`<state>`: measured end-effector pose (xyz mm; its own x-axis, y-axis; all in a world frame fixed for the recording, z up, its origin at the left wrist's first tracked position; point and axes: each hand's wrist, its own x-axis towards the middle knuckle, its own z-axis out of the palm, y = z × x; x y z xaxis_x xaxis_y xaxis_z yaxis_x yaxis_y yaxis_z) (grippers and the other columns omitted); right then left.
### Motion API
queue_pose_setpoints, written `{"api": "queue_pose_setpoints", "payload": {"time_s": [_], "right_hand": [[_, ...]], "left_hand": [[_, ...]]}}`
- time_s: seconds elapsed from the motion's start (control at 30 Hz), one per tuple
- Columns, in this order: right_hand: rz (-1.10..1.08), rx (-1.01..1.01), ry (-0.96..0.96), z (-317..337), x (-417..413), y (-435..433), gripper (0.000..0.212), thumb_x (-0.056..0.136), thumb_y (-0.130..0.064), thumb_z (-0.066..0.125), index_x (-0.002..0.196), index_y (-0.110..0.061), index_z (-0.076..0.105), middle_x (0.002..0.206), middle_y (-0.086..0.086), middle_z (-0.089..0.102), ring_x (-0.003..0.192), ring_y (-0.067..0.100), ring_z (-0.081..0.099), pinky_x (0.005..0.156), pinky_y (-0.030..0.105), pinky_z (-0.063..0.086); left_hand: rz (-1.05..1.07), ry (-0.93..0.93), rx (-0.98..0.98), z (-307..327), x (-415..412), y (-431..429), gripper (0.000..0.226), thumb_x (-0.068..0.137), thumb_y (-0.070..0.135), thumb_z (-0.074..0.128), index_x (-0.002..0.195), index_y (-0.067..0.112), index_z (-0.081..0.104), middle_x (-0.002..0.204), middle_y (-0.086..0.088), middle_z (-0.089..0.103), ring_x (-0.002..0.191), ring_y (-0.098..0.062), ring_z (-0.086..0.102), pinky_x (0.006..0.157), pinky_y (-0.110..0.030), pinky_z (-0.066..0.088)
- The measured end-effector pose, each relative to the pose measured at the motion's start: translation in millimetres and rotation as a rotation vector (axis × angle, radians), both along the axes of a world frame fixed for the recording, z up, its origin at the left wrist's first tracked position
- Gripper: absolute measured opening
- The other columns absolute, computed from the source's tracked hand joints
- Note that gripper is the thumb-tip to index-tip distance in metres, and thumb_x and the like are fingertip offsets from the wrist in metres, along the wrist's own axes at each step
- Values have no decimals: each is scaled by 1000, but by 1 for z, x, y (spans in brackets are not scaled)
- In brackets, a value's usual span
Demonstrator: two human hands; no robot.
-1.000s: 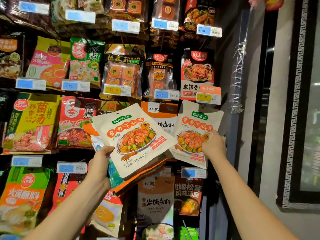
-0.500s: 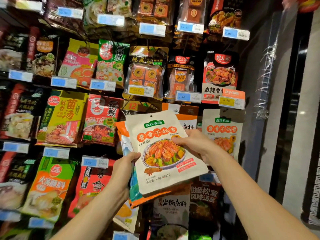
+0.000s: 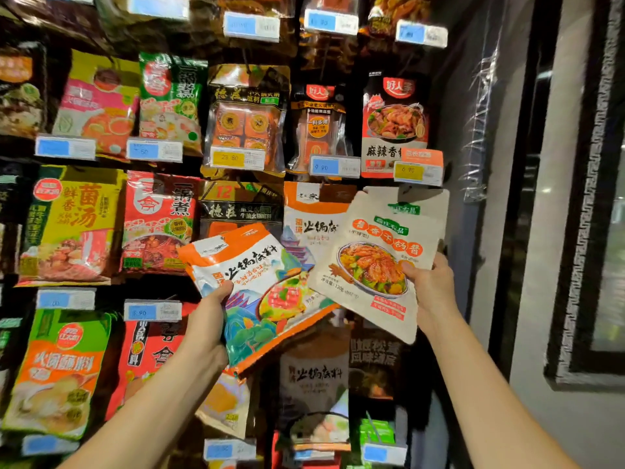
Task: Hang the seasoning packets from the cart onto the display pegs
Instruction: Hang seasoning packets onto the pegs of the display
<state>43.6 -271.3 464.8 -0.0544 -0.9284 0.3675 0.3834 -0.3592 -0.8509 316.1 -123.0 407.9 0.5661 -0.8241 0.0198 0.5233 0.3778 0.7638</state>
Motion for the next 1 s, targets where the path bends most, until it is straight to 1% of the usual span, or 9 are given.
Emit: {"api": "queue_pose_setpoints", "payload": {"time_s": [0.07, 0.13, 0.2, 0.27, 0.43, 0.53, 0.63, 0.83, 1.0], "right_hand": [[-48, -22, -57, 3, -4, -6, 42, 97, 7, 60, 132, -14, 52, 111, 4, 70, 96, 21, 70, 68, 38, 56], [-64, -37, -83, 8, -6, -13, 45, 96, 8, 60, 133, -16, 51, 110, 3, 70, 98, 22, 70, 71, 41, 58], [-77, -51, -100, 14, -5, -20, 46, 96, 7, 61, 134, -18, 51, 111, 3, 70, 102, 25, 70, 78, 47, 60], [-99, -74, -101, 21, -6, -25, 49, 97, 6, 61, 138, -18, 49, 112, 2, 70, 104, 24, 70, 82, 47, 60], [-96, -114, -108, 35, -5, -36, 53, 96, 7, 61, 141, -17, 48, 113, 2, 70, 100, 19, 69, 72, 38, 58], [-75, -93, -80, 41, -1, -43, 53, 96, 6, 62, 140, -19, 48, 114, 2, 70, 104, 23, 70, 81, 46, 60], [-57, -53, -60, 44, 2, -48, 51, 96, 6, 62, 137, -21, 50, 116, 4, 70, 107, 27, 69, 87, 53, 59], [-8, 15, -43, 49, 4, -51, 43, 97, 5, 60, 125, -25, 47, 113, 4, 68, 105, 29, 70, 87, 56, 59], [20, 38, -135, 49, 2, -55, 48, 97, 5, 61, 138, -19, 51, 117, 6, 70, 102, 28, 71, 82, 53, 61]], "left_hand": [[-5, 2, -13, 3, -4, -2, 29, 100, 30, 61, 123, 13, 64, 111, -15, 76, 82, -31, 75, 70, -45, 60], [-19, 0, -20, 4, -5, -4, 25, 101, 31, 59, 119, 15, 64, 110, -14, 76, 80, -30, 75, 67, -43, 61], [-30, -15, -27, 5, -4, -5, 24, 101, 32, 58, 117, 15, 63, 109, -13, 77, 80, -30, 75, 68, -43, 60], [-34, -25, -32, 6, -3, -7, 26, 101, 33, 58, 118, 15, 64, 106, -14, 77, 79, -30, 75, 71, -44, 59], [-35, -17, -52, 12, -6, -9, 27, 101, 32, 57, 122, 15, 62, 109, -13, 76, 85, -31, 74, 72, -45, 58], [-25, -16, -60, 14, -11, -12, 25, 101, 32, 58, 120, 16, 62, 107, -11, 77, 79, -29, 75, 68, -43, 60], [-14, -2, -61, 15, -13, -15, 29, 100, 31, 60, 124, 16, 62, 113, -13, 76, 86, -31, 74, 72, -45, 60], [-28, 1, -59, 13, -11, -15, 32, 100, 34, 60, 126, 16, 63, 112, -12, 76, 82, -30, 76, 68, -44, 60], [-16, -2, -53, 12, -6, -14, 33, 99, 35, 61, 126, 16, 63, 111, -12, 77, 82, -31, 76, 66, -44, 60]]}}
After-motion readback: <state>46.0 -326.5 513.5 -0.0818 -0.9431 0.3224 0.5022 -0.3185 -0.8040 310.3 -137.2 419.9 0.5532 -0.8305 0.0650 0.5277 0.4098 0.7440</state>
